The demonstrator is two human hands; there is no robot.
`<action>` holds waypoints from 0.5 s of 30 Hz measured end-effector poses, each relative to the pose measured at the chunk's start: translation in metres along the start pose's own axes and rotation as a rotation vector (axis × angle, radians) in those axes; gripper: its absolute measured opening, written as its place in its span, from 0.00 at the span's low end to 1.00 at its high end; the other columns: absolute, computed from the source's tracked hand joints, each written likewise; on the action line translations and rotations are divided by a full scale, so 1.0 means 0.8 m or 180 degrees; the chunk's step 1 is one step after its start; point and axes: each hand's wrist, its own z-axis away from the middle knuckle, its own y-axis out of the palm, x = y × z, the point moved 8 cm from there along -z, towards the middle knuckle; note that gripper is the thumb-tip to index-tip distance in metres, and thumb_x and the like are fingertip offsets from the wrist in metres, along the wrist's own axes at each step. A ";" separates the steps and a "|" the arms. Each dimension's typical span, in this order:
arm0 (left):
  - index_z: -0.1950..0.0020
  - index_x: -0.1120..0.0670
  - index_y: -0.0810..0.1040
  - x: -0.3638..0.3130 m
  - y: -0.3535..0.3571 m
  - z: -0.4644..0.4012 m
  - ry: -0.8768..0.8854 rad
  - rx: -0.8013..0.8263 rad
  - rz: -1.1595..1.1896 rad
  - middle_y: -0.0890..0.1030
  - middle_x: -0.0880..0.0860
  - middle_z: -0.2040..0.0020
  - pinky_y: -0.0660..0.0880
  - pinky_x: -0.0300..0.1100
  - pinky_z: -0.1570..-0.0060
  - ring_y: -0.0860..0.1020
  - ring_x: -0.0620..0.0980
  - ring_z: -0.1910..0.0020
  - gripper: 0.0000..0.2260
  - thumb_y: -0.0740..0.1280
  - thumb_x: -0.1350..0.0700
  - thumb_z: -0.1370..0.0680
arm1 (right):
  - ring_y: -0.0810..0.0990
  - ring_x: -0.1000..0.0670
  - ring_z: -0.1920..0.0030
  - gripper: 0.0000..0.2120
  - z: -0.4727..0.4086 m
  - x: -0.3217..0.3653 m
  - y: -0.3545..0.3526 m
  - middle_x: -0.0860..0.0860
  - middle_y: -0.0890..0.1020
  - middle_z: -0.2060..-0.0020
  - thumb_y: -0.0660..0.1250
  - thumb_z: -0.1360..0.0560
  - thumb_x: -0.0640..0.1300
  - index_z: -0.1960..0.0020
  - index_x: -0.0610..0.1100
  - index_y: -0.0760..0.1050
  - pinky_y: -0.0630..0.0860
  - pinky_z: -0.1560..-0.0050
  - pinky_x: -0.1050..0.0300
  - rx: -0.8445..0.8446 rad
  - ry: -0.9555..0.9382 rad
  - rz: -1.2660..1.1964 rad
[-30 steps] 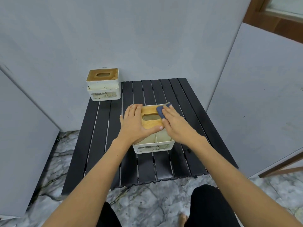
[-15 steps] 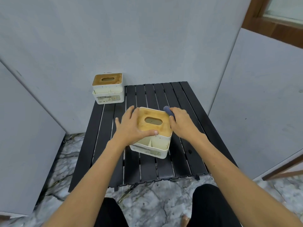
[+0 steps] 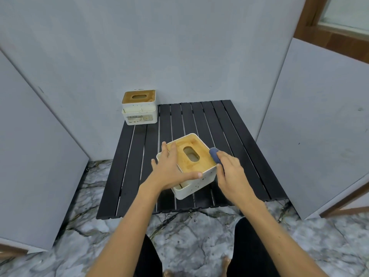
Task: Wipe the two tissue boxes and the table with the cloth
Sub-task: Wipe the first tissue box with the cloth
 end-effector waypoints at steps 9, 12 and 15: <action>0.19 0.50 0.33 -0.007 -0.006 -0.002 0.0190 0.0293 -0.0279 0.33 0.51 0.19 0.36 0.65 0.25 0.35 0.51 0.19 0.71 0.71 0.21 0.45 | 0.67 0.54 0.31 0.17 0.011 0.032 -0.016 0.53 0.73 0.32 0.57 0.18 0.38 0.30 0.43 0.70 0.63 0.34 0.70 -0.0026 -0.0367 -0.0071; 0.19 0.52 0.33 -0.015 0.003 -0.006 0.0241 0.0176 -0.0496 0.33 0.52 0.19 0.40 0.65 0.24 0.35 0.51 0.19 0.70 0.69 0.20 0.44 | 0.63 0.48 0.26 0.19 0.011 0.036 0.011 0.44 0.70 0.29 0.57 0.18 0.38 0.28 0.36 0.67 0.60 0.26 0.58 0.0298 -0.0562 0.0260; 0.18 0.52 0.34 -0.012 0.000 -0.009 0.0225 0.0061 -0.0425 0.34 0.52 0.18 0.45 0.63 0.23 0.39 0.51 0.19 0.71 0.65 0.17 0.46 | 0.61 0.46 0.24 0.22 0.024 0.031 0.026 0.42 0.69 0.27 0.55 0.18 0.43 0.27 0.35 0.65 0.61 0.24 0.48 0.0437 -0.0658 0.0519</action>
